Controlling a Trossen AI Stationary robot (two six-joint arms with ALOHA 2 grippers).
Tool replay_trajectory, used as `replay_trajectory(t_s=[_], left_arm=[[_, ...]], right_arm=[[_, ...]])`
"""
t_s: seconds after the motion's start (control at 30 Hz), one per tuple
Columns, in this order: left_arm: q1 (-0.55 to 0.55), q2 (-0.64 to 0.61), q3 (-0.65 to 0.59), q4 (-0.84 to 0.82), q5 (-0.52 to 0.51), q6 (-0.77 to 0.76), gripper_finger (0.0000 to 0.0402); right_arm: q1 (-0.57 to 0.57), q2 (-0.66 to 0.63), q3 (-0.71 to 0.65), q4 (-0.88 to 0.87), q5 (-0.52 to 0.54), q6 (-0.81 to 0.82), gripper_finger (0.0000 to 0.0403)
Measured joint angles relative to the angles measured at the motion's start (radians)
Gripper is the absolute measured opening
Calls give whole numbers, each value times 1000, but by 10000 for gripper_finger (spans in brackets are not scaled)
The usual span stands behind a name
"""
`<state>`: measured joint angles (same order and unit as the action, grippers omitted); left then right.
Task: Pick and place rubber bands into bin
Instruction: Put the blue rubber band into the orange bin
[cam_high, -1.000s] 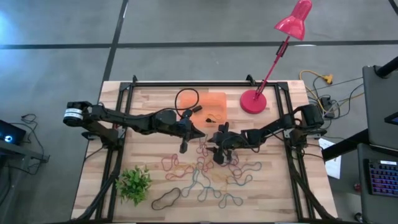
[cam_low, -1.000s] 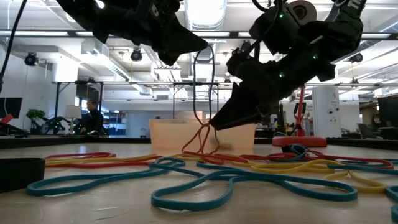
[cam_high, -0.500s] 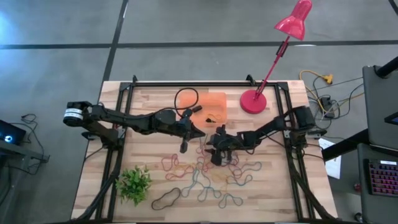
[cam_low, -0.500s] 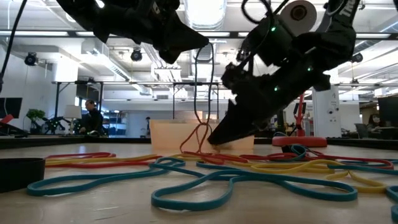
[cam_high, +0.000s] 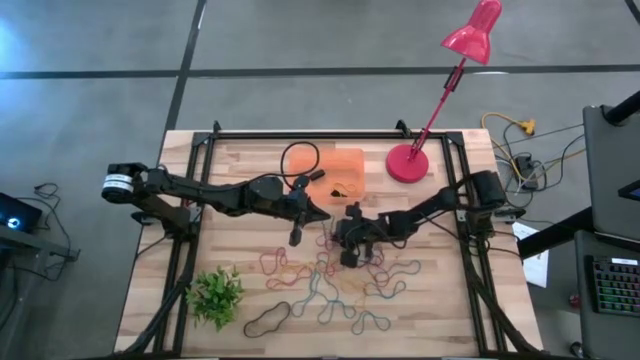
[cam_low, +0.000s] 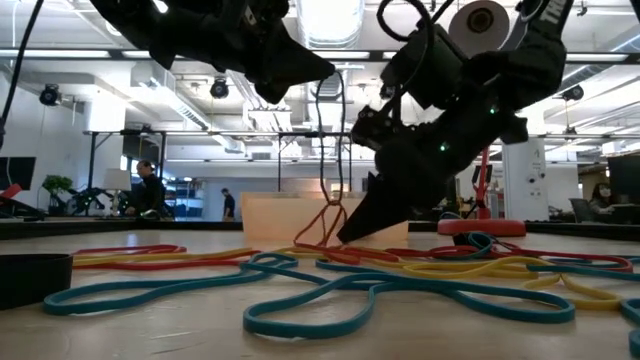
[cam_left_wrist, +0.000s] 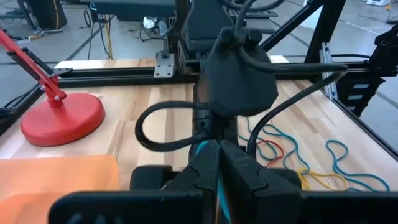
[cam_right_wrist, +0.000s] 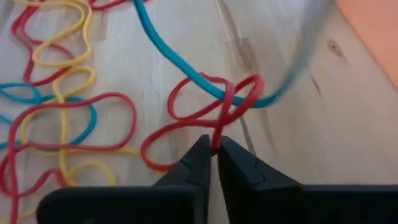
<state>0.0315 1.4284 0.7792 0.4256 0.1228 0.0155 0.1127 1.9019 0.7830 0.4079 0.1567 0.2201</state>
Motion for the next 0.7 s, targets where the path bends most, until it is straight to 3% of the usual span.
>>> replay_trajectory(t_s=[0.2, 0.37, 0.7], left_arm=[[1, -3, 0, -35, -19, 1, 0], [1, -4, 0, -140, -100, 1, 0], [1, -4, 0, -330, -261, -17, 0]], right_arm=[[16, -43, -1, -96, 0, 5, 8], [38, -80, -2, -193, 13, 22, 8], [127, -249, -2, -423, 150, 65, 8]])
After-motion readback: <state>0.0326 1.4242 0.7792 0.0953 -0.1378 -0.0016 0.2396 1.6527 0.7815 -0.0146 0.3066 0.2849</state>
